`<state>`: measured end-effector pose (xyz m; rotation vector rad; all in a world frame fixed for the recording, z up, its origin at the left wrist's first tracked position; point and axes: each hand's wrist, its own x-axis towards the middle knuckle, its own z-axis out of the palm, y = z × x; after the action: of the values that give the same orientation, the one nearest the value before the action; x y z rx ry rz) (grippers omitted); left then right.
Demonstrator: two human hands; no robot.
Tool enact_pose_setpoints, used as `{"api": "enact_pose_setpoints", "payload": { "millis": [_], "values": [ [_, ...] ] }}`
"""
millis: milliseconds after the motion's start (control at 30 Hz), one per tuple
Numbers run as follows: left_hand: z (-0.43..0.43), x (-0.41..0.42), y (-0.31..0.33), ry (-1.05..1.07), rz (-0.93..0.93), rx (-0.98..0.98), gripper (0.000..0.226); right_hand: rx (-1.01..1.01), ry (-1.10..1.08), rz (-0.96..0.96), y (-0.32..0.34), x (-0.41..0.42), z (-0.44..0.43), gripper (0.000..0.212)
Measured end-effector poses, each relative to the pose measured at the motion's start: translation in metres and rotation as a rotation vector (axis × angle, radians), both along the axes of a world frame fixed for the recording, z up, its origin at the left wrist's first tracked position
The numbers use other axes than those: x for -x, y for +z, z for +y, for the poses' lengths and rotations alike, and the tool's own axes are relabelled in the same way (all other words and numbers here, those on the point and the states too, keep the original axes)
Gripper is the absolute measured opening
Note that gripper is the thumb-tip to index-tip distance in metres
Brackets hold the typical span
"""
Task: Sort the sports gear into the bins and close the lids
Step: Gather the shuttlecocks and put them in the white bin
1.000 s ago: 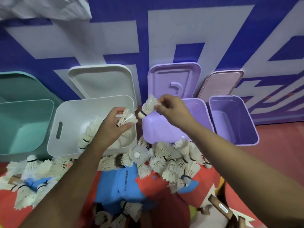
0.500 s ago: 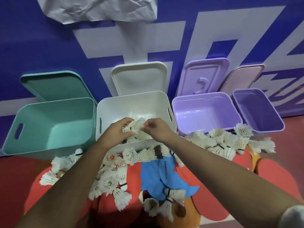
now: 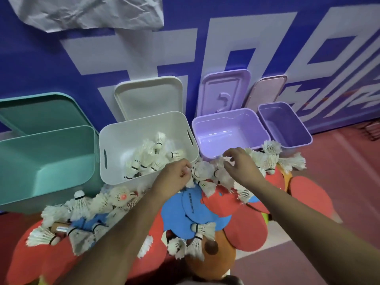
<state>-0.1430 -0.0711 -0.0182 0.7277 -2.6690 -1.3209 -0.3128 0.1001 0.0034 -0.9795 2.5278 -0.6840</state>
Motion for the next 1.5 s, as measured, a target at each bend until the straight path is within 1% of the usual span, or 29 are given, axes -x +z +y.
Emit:
{"api": "enact_pose_setpoints", "payload": {
  "millis": [67,100,167,233,300,367,433,500,567,633,667,700,733,800,833,933,1000,1033,1067,1133,1200,1233,1267,1333,1400,1500],
  "values": [
    [0.016,0.018,-0.007,-0.042,-0.045,0.036,0.020,-0.041,-0.035,0.030,-0.004,0.012,0.022,0.030],
    [0.021,0.026,-0.012,-0.080,-0.086,0.085,0.026,-0.066,-0.037,0.035,-0.007,0.015,0.030,0.033],
    [0.031,0.042,-0.024,-0.184,-0.217,0.237,0.039,-0.108,-0.026,0.029,-0.014,0.021,0.043,0.036],
    [0.037,0.052,-0.039,-0.249,-0.350,0.353,0.044,-0.122,-0.007,0.028,-0.021,0.024,0.050,0.037],
    [0.040,0.056,-0.053,-0.256,-0.448,0.410,0.040,-0.115,0.011,0.016,-0.027,0.025,0.051,0.037],
    [0.042,0.056,-0.064,-0.258,-0.505,0.459,0.036,-0.108,0.029,-0.002,-0.033,0.028,0.051,0.038],
    [0.042,0.053,-0.072,-0.235,-0.516,0.458,0.035,-0.098,0.035,-0.006,-0.039,0.030,0.047,0.041],
    [0.043,0.051,-0.073,-0.180,-0.458,0.453,0.028,-0.086,0.048,0.014,-0.042,0.035,0.041,0.044],
    [0.044,0.047,-0.069,-0.086,-0.318,0.424,0.017,-0.095,0.062,0.017,-0.046,0.040,0.031,0.046],
    [0.046,0.041,-0.060,0.002,-0.130,0.365,0.012,-0.124,0.076,-0.009,-0.049,0.045,0.021,0.041],
    [0.046,0.039,-0.053,0.030,-0.059,0.323,0.011,-0.128,0.086,-0.021,-0.052,0.047,0.016,0.033],
    [0.046,0.036,-0.047,0.046,-0.012,0.279,0.011,-0.148,0.089,-0.028,-0.052,0.047,0.011,0.019],
    [0.047,0.032,-0.041,0.054,0.001,0.239,0.011,-0.156,0.094,-0.029,-0.056,0.048,0.008,0.008],
    [0.049,0.025,-0.033,0.081,-0.020,0.161,0.014,-0.137,0.123,-0.006,-0.062,0.047,0.004,0.032],
    [0.050,0.022,-0.030,0.104,-0.023,0.123,0.016,-0.119,0.128,0.000,-0.062,0.048,0.004,0.033],
    [0.055,0.016,-0.022,0.194,0.016,0.015,0.016,-0.055,0.119,0.002,-0.061,0.050,0.007,0.019],
    [0.057,0.015,-0.022,0.255,0.021,-0.071,0.010,0.011,0.099,-0.005,-0.052,0.052,0.012,0.018],
    [0.058,0.014,-0.022,0.270,0.019,-0.118,0.011,0.057,0.087,-0.004,-0.045,0.054,0.015,0.019],
    [0.059,0.015,-0.022,0.278,0.019,-0.173,0.018,0.103,0.074,0.002,-0.037,0.055,0.019,0.019],
    [0.062,0.015,-0.024,0.288,0.025,-0.273,0.040,0.191,0.044,-0.022,-0.019,0.055,0.025,0.018],
    [0.066,0.015,-0.026,0.297,0.031,-0.340,0.057,0.272,0.057,-0.107,-0.003,0.050,0.031,0.016],
    [0.069,0.017,-0.025,0.302,0.033,-0.361,0.062,0.296,0.080,-0.167,0.004,0.046,0.033,0.015],
    [0.071,0.017,-0.025,0.308,0.033,-0.367,0.063,0.305,0.112,-0.222,0.008,0.040,0.035,0.015],
    [0.076,0.018,-0.022,0.303,0.035,-0.368,0.056,0.282,0.175,-0.274,0.012,0.028,0.038,0.015],
    [0.081,0.019,-0.019,0.264,0.042,-0.375,0.048,0.246,0.210,-0.266,0.012,0.017,0.041,0.017],
    [0.086,0.018,-0.019,0.203,0.046,-0.424,0.047,0.225,0.247,-0.282,0.006,0.001,0.045,0.018]
  ]
}}
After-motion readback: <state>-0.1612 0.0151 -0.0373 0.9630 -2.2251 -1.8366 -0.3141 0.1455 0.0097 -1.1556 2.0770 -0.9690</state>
